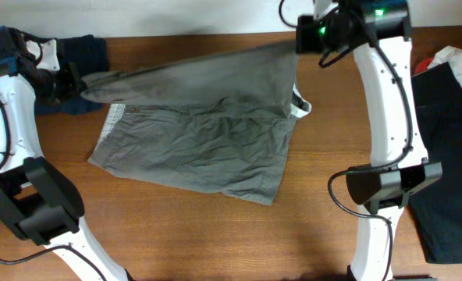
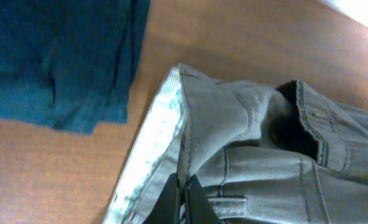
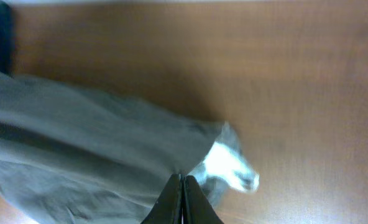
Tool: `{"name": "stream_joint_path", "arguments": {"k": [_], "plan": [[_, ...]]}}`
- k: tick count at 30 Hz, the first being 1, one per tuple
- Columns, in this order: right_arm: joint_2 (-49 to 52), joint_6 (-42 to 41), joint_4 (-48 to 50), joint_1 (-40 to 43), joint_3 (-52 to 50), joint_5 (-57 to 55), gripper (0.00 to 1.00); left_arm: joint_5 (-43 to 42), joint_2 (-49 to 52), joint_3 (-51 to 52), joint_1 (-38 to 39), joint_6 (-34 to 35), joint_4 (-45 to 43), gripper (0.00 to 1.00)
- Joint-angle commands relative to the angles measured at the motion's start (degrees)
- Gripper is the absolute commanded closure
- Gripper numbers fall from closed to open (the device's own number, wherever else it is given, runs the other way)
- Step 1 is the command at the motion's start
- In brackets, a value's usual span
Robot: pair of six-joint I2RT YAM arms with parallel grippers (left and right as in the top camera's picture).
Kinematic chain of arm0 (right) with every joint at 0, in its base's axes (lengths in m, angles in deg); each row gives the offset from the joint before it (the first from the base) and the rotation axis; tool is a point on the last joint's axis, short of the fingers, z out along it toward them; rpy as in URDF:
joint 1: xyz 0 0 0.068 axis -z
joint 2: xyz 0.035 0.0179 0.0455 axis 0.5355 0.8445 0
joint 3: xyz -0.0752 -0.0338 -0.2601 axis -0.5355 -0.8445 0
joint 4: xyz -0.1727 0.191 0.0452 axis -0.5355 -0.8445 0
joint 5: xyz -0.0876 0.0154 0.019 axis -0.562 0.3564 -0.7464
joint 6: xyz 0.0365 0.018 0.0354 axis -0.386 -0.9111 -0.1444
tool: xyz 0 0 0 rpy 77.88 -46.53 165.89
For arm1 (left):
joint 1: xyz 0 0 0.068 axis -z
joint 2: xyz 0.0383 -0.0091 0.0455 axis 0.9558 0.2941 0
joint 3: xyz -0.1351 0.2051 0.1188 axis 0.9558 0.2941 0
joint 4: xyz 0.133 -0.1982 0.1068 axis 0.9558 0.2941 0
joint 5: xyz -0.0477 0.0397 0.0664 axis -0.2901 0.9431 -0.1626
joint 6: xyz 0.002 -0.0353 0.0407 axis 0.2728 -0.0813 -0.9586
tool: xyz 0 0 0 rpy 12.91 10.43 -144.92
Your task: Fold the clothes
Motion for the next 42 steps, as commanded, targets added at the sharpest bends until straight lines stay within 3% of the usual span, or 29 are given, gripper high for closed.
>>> {"name": "stream_joint_path", "arguments": {"k": [1,4,8,12,16,18,20,25,27,28,29,30,31,32,34,35,36,38,42], "plan": [[0.2,1.29,-0.59,0.2,-13.51,-3.52,0.96,6.99,0.0,4.76,-2.54,-2.43,0.44,0.99],[0.2,-0.87,-3.69,-2.12,-18.18,-3.23,0.96,10.91,0.0,6.67,-2.69,-2.38,4.28,0.99],[-0.15,-3.17,-14.86,-4.35,-18.45,-3.17,0.96,14.69,0.0,6.62,-4.33,-0.37,11.13,0.99],[-4.94,-3.45,-14.86,-5.16,-20.13,0.68,0.96,18.08,0.0,6.62,-4.68,-0.42,16.94,0.99],[-12.15,-4.74,-14.6,-8.98,-30.99,-1.22,0.96,19.85,0.0,6.62,-4.68,0.07,19.74,0.99],[-12.17,-9.9,-13.14,-11.02,-38.21,-5.62,0.96,21.09,0.0,6.62,-4.68,0.48,21.9,0.99],[-12.17,-11.1,-11.47,-11.67,-42.73,-5.64,0.96,25.11,0.0,6.62,-4.68,2.25,24.92,0.99],[-12.17,-12.24,-10.51,-12.11,-49.33,-5.62,0.96,26.25,0.0,6.62,-4.68,2.23,29.75,0.98],[-12.17,-12.24,-10.88,-12.9,-50.03,-4.94,0.82,26.25,0.0,6.62,-4.66,2.23,32.22,0.82],[-12.17,-11.89,-11.39,-13.14,-50.01,-4.98,0.56,26.23,0.0,6.62,-4.66,2.23,32.89,0.61],[-12.17,-11.56,-11.87,-13.11,-50.01,-5.09,0.36,26.23,0.0,6.62,-4.66,2.25,33.2,0.49],[-12.17,-10.43,-12.24,-13.09,-49.96,-5.2,0.2,26.18,0.0,6.62,-4.66,2.25,33.2,0.47],[-12.28,-9.84,-12.39,-12.72,-49.22,-5.18,0.18,25.88,0.0,6.56,-4.66,2.29,32.92,0.46],[-12.28,-9.09,-12.7,-12.41,-48.11,-5.18,0.18,25.57,0.0,6.25,-4.66,3.39,32.74,0.47],[-12.28,-8.57,-12.39,-11.52,-43.47,-4.76,0.18,20.96,0.0,3.02,-3.91,3.5,32.3,0.77],[-12.28,-8.07,-9.66,-11.69,-41.9,-4.42,0.25,17.7,-0.02,1.55,-3.1,3.1,32.39,0.94],[-12.26,-5.4,-6.08,-12.31,-42.01,-1.14,0.44,13.86,-0.02,0.66,-1.07,0.7,32.54,1.0],[-12.13,-4.11,0.76,-14.08,-44.65,3.85,0.67,11.58,0.0,1.16,3.21,-2.32,31.08,1.0],[-11.28,-4.5,11.17,-16.24,-49.35,3.85,0.67,11.78,0.0,6.32,11.54,-2.47,22.32,1.0]]}}
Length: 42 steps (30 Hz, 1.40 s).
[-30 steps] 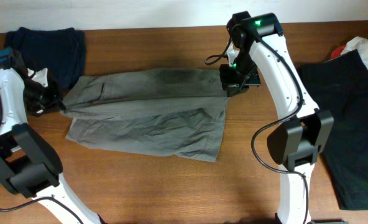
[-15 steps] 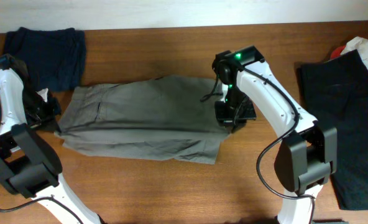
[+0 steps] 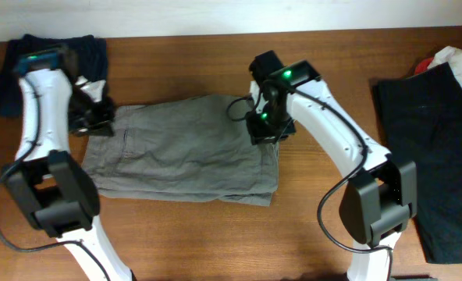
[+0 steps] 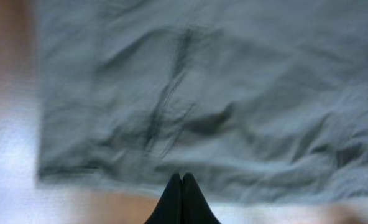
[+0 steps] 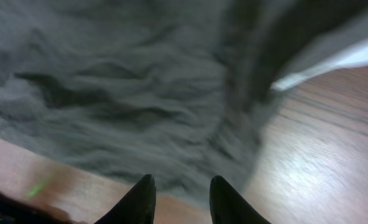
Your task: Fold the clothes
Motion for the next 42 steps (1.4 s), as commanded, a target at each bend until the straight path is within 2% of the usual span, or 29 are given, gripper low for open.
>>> {"name": "stream_joint_path", "arguments": {"k": [1,3,6,9,10,11,13,15,17,20,21,22,23,25,28,29,31,34,36,38,41,42], "plan": [[0.24,-1.4,3.04,0.15,-2.45,1.27,0.68,-1.7,-0.09,6.88,2.95,-0.13,-4.87,1.0],[0.24,-4.17,6.6,-0.02,-5.86,1.33,0.79,-1.73,-0.09,12.41,2.45,0.17,-9.22,1.0],[0.24,-8.59,14.27,-1.42,-16.76,1.64,0.85,-1.49,-0.09,21.59,1.86,0.22,-15.43,1.0],[0.24,-11.32,19.12,-1.22,-26.73,1.64,0.9,8.07,-0.09,25.64,-1.6,5.62,-15.87,1.0],[0.24,-12.57,20.0,-0.74,-29.62,1.62,0.95,8.63,-0.09,26.21,-4.09,6.62,-14.75,1.0],[0.24,-14.88,20.17,-0.2,-31.5,1.42,0.96,8.68,-0.09,26.58,-6.14,8.13,-13.75,0.99],[0.0,-18.08,17.53,0.9,-32.44,-0.52,0.96,8.68,-0.09,27.26,-9.99,11.54,-11.61,0.99],[-1.6,-22.03,13.03,1.73,-32.39,-7.74,0.96,8.68,-0.11,28.37,-12.13,11.67,-10.71,0.99],[-6.01,-23.54,8.79,3.3,-32.37,-13.38,0.96,8.66,-0.9,28.39,-12.7,11.69,-9.62,1.0],[-17.31,-22.05,5.86,7.78,-31.5,-14.19,0.96,6.4,-7.04,28.33,-12.55,12.07,-10.08,1.0],[-22.67,-16.9,6.45,9.44,-29.97,-9.42,0.93,3.37,-12.81,28.24,-12.15,12.04,-11.28,0.99],[-25.77,-13.77,8.11,9.62,-28.65,-4.74,0.81,2.1,-17.2,28.22,-11.15,12.04,-12.83,1.0],[-27.76,-11.43,10.75,9.33,-27.74,-0.72,0.63,1.01,-20.59,28.22,-9.84,12.07,-15.23,1.0],[-28.72,-10.78,18.67,7.45,-27.5,3.91,0.5,-1.31,-24.96,28.22,-4.98,12.04,-22.8,1.0],[-22.51,-11.1,33.38,2.29,-27.5,4.22,0.61,-0.9,-21.49,28.28,7.37,9.2,-35.91,0.99],[-18.75,-11.21,37.68,1.11,-27.5,4.2,0.71,0.07,-18.6,28.28,10.67,9.07,-39.98,1.0],[-13.68,-11.28,40.48,0.9,-27.5,4.2,0.8,-0.22,-14.97,28.28,12.59,9.05,-42.8,1.0],[-4.59,-11.21,41.16,2.6,-27.5,-0.33,0.86,1.95,-6.73,28.28,12.13,7.52,-47.34,0.99],[-1.73,-11.19,40.89,5.05,-27.5,-0.92,0.86,8.96,-2.08,28.28,10.71,7.13,-48.48,0.99],[-1.4,-11.17,39.78,8.9,-27.5,-2.47,0.86,13.46,0.28,28.28,7.63,7.13,-48.72,1.0],[-1.4,-10.97,38.23,14.08,-27.5,-2.49,0.87,13.84,1.14,28.28,1.77,7.15,-48.81,1.0],[-1.42,-10.97,36.5,17.03,-27.41,-2.45,0.9,13.81,1.01,28.15,-0.13,7.15,-48.68,0.99]]}}
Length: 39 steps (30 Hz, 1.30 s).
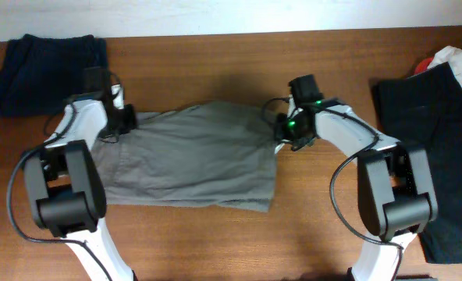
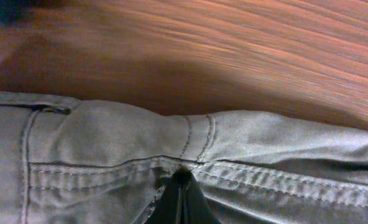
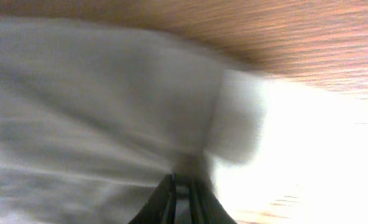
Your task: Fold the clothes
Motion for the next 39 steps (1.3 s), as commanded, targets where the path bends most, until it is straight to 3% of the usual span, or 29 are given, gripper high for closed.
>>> {"name": "stream_joint_path", "arguments": {"k": [1,3,4,5,6,7,8,9,12,16,19,22,25,27,31,35,37,39], "plan": [[-0.17,0.44,-4.74,6.45,1.73,-1.81,0.92,4.79,0.85,-0.5,-6.64,-0.85,1.99,1.0],[-0.72,0.46,-11.98,9.46,7.67,-1.68,0.91,1.95,-3.8,-3.45,-7.87,-0.61,3.15,0.99],[-1.27,0.72,-16.17,10.58,12.07,0.04,0.85,0.63,-7.02,-4.85,-7.8,-0.63,3.78,0.97],[-1.62,3.76,-18.58,10.99,15.98,5.01,0.79,-0.55,-10.38,-5.33,-7.8,-0.61,3.76,0.59],[-1.64,7.17,-19.8,10.75,19.3,11.56,0.57,-1.29,-13.07,-5.35,-7.8,-0.63,3.63,0.45],[-1.64,8.0,-19.26,9.94,20.35,15.47,0.32,-1.29,-15.19,-5.35,-7.8,-0.63,4.2,0.22],[-1.6,7.96,-18.16,9.03,20.35,16.26,0.15,-1.33,-16.17,-5.35,-7.8,-0.63,5.09,0.13],[-0.9,7.93,-16.37,6.73,19.82,15.78,0.09,-1.42,-16.24,-5.33,-7.8,-0.63,6.88,0.01],[2.32,4.98,-10.56,-0.07,18.49,11.76,0.08,-4.04,-16.02,-3.74,-7.8,-0.61,10.69,0.01],[10.91,-0.96,-3.89,-3.89,18.49,9.22,0.1,-5.11,-16.02,-3.34,-7.8,-0.68,15.96,0.01],[11.65,-0.94,-2.4,-3.89,18.49,9.35,0.23,-5.09,-16.02,-3.34,-7.8,-0.68,15.93,0.01],[11.67,-0.94,-1.66,-4.17,18.49,9.38,0.29,-5.09,-16.02,-3.34,-7.8,-0.68,15.72,0.01],[11.67,-1.4,-0.59,-4.76,18.49,9.38,0.55,-5.07,-16.02,-3.34,-7.8,-0.68,15.67,0.01],[11.67,-1.4,0.07,-5.22,18.49,9.6,0.57,-5.07,-16.02,-3.34,-7.8,-0.68,15.67,0.01],[11.67,-1.36,2.71,-5.03,18.56,16.74,0.95,-5.05,-16.02,-3.34,-7.8,-0.7,15.67,0.01],[11.67,-1.36,8.79,-2.62,18.8,34.18,0.96,-5.05,-16.02,-3.34,-7.8,-0.7,15.69,0.01],[11.67,-0.83,8.48,-1.99,18.75,34.93,0.96,-5.05,-16.02,-3.34,-7.8,-0.7,15.67,0.01],[12.13,3.15,7.82,-1.92,18.38,34.27,0.86,-5.05,-16.02,-3.34,-7.8,-0.72,15.74,0.01]]}}
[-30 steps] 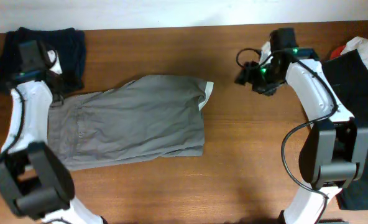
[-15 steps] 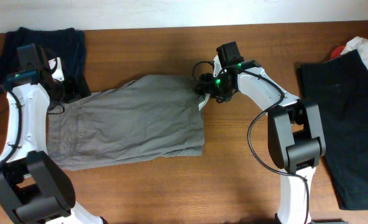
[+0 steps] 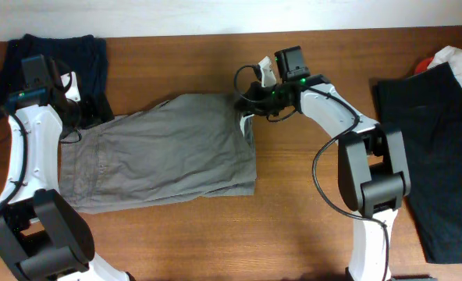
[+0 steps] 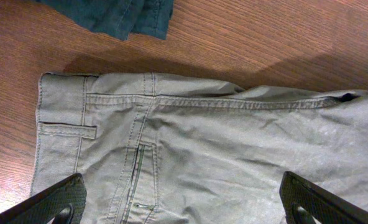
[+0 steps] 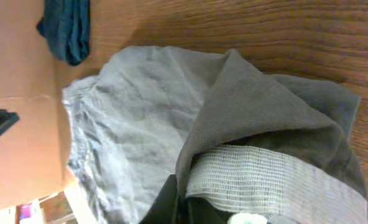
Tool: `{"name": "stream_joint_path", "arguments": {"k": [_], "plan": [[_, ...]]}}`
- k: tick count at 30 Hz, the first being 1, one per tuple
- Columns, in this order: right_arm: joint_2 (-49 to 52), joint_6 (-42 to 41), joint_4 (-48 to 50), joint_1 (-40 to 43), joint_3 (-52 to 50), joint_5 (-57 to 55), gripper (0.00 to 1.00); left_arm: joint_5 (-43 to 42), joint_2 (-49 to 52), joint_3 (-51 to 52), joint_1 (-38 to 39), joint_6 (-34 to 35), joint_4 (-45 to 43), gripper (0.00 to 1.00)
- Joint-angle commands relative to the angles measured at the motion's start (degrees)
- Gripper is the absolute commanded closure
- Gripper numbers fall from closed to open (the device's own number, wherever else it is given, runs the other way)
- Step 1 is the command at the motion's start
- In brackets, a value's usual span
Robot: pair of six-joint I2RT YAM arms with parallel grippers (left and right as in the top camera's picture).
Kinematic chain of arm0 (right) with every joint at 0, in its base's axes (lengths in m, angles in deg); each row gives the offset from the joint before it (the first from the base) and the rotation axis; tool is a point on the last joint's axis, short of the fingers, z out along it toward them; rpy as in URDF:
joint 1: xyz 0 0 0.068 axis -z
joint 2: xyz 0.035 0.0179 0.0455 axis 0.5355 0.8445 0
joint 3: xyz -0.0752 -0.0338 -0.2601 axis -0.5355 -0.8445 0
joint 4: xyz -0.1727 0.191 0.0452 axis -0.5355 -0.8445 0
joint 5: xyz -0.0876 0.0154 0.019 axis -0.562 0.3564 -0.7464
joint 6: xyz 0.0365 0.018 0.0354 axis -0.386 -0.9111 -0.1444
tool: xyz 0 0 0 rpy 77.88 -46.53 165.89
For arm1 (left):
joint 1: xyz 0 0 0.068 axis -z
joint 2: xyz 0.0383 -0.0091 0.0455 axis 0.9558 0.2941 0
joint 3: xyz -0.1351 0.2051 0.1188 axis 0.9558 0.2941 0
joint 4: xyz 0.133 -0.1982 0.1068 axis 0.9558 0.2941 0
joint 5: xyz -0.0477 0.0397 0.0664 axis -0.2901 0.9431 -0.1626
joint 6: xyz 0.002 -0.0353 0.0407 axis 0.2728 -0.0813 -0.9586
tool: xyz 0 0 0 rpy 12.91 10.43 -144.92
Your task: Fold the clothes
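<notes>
Grey shorts (image 3: pixel 161 152) lie flat on the wooden table, waistband to the left. My left gripper (image 3: pixel 79 119) hovers over the waistband end, open. In the left wrist view its fingers (image 4: pixel 53 200) stand wide apart above the shorts (image 4: pixel 202 143), with nothing between them. My right gripper (image 3: pixel 246 103) is at the shorts' top right corner, shut on the cloth. The right wrist view shows that gripper (image 5: pixel 179 202) pinching a turned-over flap with pale woven lining (image 5: pixel 265 174) showing.
A folded navy garment (image 3: pixel 59 55) lies at the back left, close to my left arm. A black garment (image 3: pixel 442 156) covers the right side, with a white and red item (image 3: pixel 457 58) behind it. Bare table (image 3: pixel 176 242) runs along the front.
My left gripper has let go of the waistband, opened and drawn back to the left. The right gripper, still shut on the cloth, has moved left and back, and the shorts lie further left.
First both grippers held one edge of the shorts up at the back of the table. Then the shorts lay doubled flat with the right gripper open over them. Then both grippers were shut on the ends. Now only the right one holds, with a corner turned over.
</notes>
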Motion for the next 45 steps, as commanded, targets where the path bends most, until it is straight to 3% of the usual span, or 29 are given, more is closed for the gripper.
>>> {"name": "stream_joint_path", "arguments": {"k": [1,4,5,6,8,9,10,12,15,18,21,24,30,31,33,34,36,39,40,45], "plan": [[1.11,4.28,-1.27,0.35,-0.26,1.31,0.85,-0.66,0.7,0.5,0.0,-0.52,0.11,0.01],[3.39,4.31,-1.77,0.35,-0.28,-0.02,0.79,-0.66,0.7,0.5,0.0,-0.52,0.11,0.01],[4.61,4.31,-1.77,0.35,-0.28,-0.74,0.5,-0.66,0.7,0.5,0.0,-0.52,0.11,0.01],[4.94,4.26,-2.75,0.42,-0.28,-3.85,0.33,-0.66,0.7,0.5,0.0,-0.55,0.11,0.01],[3.63,4.11,-8.33,1.27,1.53,-13.16,0.3,-0.63,0.7,0.5,0.0,-0.55,0.11,0.01],[1.97,4.15,-12.22,2.34,3.61,-17.75,0.23,-0.63,0.7,0.5,0.0,-0.55,0.09,0.01],[0.33,4.35,-17.05,3.69,6.64,-20.33,0.09,-0.63,0.7,0.5,0.0,-0.55,0.07,0.01],[-1.38,6.49,-25.29,6.25,12.83,-20.85,0.01,-0.63,0.7,0.5,0.0,-0.55,0.04,0.01],[-1.84,12.55,-38.1,8.28,22.82,-19.98,0.01,-0.63,0.7,0.5,0.0,-0.55,0.04,0.01],[-1.62,14.82,-42.75,6.86,23.12,-15.39,0.01,-0.66,0.7,0.5,0.0,-0.55,0.07,0.01],[-0.63,14.03,-36.85,1.92,18.71,-15.47,0.01,-0.63,0.7,0.5,0.0,-0.52,0.04,0.01],[2.8,4.96,-28.3,-2.95,15.06,-19.65,0.01,-0.66,0.7,0.5,0.0,-0.55,0.11,0.01],[8.46,0.81,-20.92,-4.92,14.64,-22.56,0.02,-0.63,0.7,0.5,0.0,-0.55,0.26,0.01],[8.59,0.83,-20.17,-4.92,14.64,-22.56,0.02,-0.63,0.7,0.5,0.0,-0.55,0.22,0.01],[8.59,0.83,-18.82,-4.92,14.64,-21.03,0.14,-0.61,0.7,0.5,0.0,-0.55,0.04,0.01],[8.59,0.85,-17.75,-4.9,14.64,-18.36,0.28,-0.61,0.7,0.5,0.0,-0.55,0.04,0.01],[8.48,1.01,-16.76,-4.31,15.15,-12.15,0.66,-0.37,0.7,0.5,0.0,-0.98,0.04,0.01],[8.2,1.29,-16.72,-2.45,16.44,-3.43,0.9,-0.39,0.7,0.5,0.0,-0.98,0.04,0.01],[8.17,2.16,-16.11,-1.25,16.79,2.12,0.95,-0.39,0.7,0.5,0.0,-0.98,0.04,0.01],[8.5,10.82,-17.66,3.85,16.74,17.68,0.94,-0.39,0.7,0.5,0.0,-0.98,0.02,0.01]]}}
